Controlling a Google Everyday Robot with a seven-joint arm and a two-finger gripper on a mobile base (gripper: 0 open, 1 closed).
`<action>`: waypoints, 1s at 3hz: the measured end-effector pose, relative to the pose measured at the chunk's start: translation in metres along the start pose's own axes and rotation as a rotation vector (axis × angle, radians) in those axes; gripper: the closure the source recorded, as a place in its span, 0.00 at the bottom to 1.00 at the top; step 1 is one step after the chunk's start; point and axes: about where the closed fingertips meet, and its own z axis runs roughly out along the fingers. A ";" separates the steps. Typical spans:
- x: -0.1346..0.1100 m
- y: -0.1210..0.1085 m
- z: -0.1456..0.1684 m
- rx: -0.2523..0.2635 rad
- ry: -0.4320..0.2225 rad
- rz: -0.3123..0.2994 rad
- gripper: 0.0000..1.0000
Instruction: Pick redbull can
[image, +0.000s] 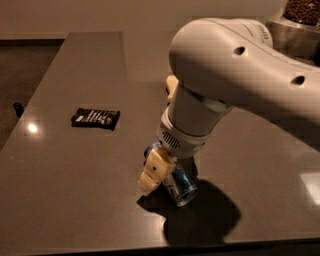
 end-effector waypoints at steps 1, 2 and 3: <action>-0.002 -0.002 -0.007 0.003 0.000 -0.016 0.38; -0.005 -0.008 -0.023 0.022 -0.013 -0.037 0.61; -0.012 -0.017 -0.058 0.071 -0.045 -0.070 0.93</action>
Offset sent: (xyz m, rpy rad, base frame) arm 0.0202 -0.0176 0.0506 -0.0138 -0.0795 0.0490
